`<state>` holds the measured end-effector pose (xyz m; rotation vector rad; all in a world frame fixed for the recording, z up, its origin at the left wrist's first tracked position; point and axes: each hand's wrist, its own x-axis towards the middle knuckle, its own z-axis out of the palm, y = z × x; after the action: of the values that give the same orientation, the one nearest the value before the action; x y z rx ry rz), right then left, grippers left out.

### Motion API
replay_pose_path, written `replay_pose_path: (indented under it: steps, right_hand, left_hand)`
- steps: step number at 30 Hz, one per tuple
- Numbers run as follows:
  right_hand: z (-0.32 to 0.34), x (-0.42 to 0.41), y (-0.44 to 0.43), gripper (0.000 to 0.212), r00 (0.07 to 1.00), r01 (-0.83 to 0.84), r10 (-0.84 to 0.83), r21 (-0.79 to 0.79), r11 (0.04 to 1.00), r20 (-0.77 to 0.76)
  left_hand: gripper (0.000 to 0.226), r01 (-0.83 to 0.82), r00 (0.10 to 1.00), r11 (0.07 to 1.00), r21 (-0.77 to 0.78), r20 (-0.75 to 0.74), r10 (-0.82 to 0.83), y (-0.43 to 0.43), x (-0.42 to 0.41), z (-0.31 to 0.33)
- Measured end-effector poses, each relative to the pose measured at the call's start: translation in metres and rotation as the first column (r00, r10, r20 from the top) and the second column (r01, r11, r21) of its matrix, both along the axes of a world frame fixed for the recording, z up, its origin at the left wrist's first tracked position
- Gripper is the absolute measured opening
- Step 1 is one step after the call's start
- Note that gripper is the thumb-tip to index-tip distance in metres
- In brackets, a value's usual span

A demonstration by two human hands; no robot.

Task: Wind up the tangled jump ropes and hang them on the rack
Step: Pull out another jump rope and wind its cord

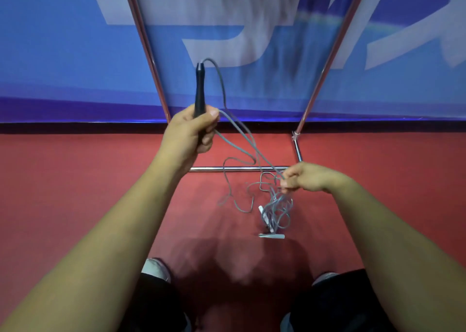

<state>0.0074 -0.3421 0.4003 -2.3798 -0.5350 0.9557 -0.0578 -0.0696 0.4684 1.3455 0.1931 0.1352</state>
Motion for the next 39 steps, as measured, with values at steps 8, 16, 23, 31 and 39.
replay_pose_path:
  steps: [8, 16, 23, 31, 39]
  right_hand:
    - [0.085, -0.004, 0.046, 0.018, 0.899, 0.069, -0.249, 0.444, 0.893, 0.361]
    - [0.105, -0.023, 0.059, 0.018, 0.896, 0.003, -0.229, 0.510, 0.860, 0.379]
    - [0.035, -0.009, 0.029, 0.019, 0.992, 0.006, -0.028, 0.183, 0.983, 0.120]
    - [0.069, -0.008, 0.032, 0.013, 0.917, 0.242, -0.393, 0.695, 0.677, 0.063]
    - [0.077, -0.024, 0.051, 0.015, 0.945, 0.041, -0.193, 0.488, 0.872, 0.265]
  left_hand:
    - [0.021, -0.202, 0.979, 0.880, 0.431, 0.057, 0.198, 0.010, 0.005, -0.004]
    - [0.007, 0.297, 0.950, 0.896, 0.332, -0.006, -0.313, -0.016, -0.010, 0.003]
    - [0.018, 0.125, 0.991, 0.992, -0.036, 0.053, -0.123, -0.009, -0.006, 0.006]
    - [0.016, -0.177, 0.970, 0.891, 0.419, -0.080, 0.230, 0.013, 0.004, -0.002]
    - [0.022, 0.150, 0.988, 0.934, 0.323, -0.010, -0.155, -0.010, -0.008, -0.001]
